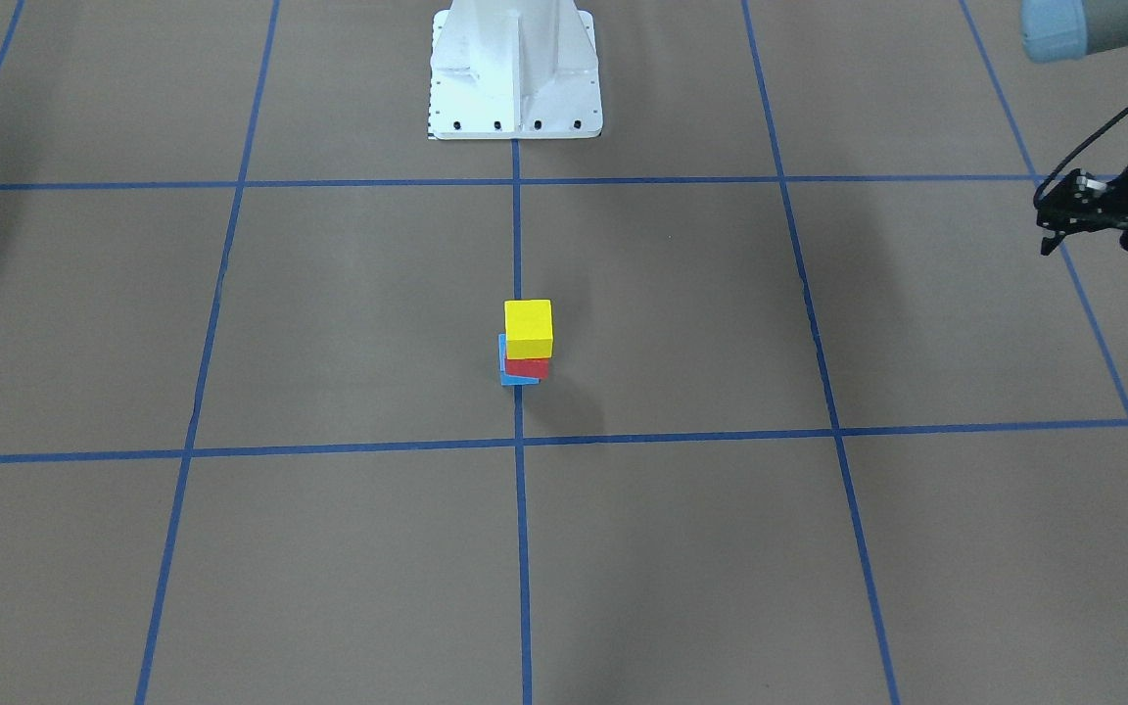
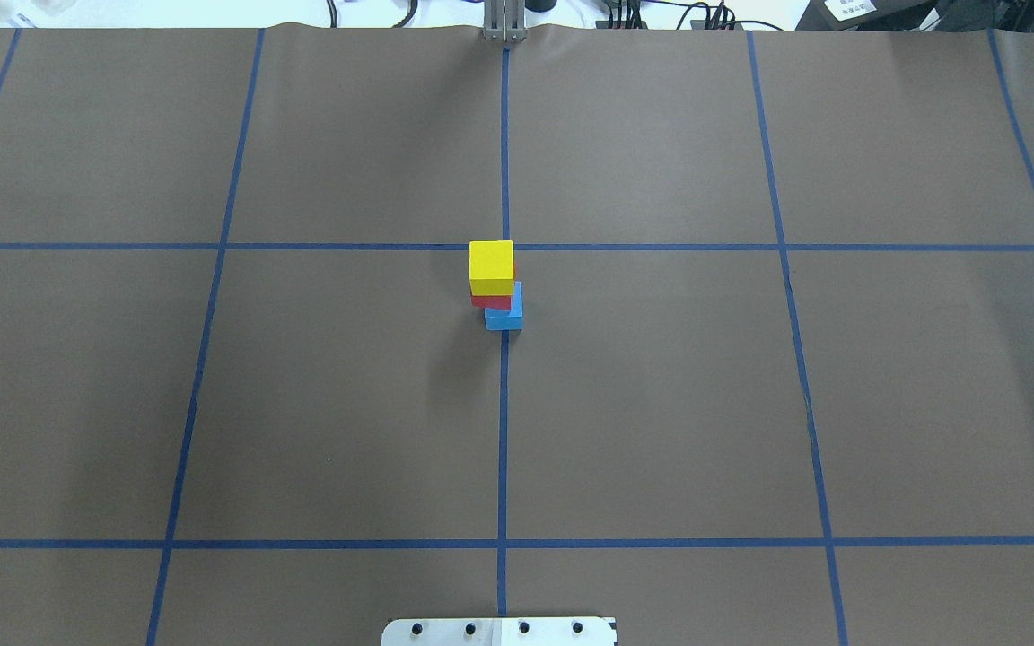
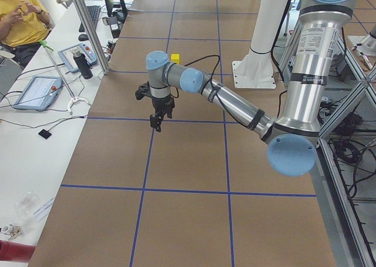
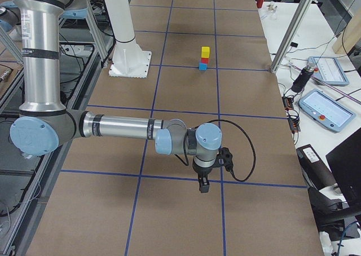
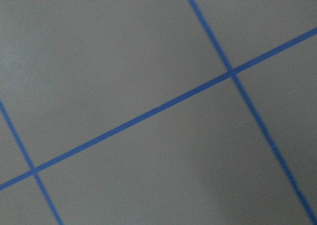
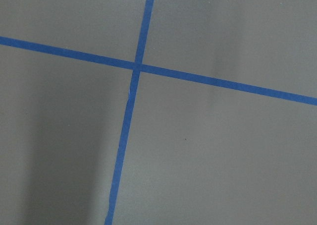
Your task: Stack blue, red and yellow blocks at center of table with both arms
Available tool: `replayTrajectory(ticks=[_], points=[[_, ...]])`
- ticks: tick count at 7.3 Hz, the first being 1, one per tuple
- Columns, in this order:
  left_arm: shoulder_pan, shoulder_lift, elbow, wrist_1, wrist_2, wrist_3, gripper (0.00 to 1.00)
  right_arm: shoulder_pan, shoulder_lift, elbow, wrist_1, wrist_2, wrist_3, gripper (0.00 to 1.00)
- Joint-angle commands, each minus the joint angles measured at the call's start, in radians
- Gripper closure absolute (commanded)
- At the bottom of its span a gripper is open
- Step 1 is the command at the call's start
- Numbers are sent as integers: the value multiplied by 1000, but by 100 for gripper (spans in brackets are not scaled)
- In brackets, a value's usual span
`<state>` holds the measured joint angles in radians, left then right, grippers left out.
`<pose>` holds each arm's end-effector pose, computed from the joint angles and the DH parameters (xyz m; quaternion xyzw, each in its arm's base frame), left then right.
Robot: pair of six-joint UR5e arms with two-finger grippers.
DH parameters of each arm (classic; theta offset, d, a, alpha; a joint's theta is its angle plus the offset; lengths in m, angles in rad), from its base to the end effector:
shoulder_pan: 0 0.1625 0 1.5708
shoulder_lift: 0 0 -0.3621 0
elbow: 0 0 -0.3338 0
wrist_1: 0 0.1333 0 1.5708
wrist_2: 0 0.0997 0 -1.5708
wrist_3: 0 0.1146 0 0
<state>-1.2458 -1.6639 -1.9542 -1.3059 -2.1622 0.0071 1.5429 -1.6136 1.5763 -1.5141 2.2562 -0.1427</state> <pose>0.0772 -0.4465 0.4420 0.0539 0.3021 0.1876 0.9331 0.0490 -0.4210 0.6235 0.0284 -0.3349 -0.0835 0.9381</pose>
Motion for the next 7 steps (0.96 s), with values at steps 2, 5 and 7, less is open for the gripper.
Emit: replayTrajectory(ticks=[2,5,7], points=[[-122,215,60,-200,-10,19,1,-1,1,1,0,0,0,0],[-252,305,135,-325,-149,98,1,0,7,1,0,0,0,0],[-288,297,141,-262,-169,185,1,0,11,1,0,0,0,0]])
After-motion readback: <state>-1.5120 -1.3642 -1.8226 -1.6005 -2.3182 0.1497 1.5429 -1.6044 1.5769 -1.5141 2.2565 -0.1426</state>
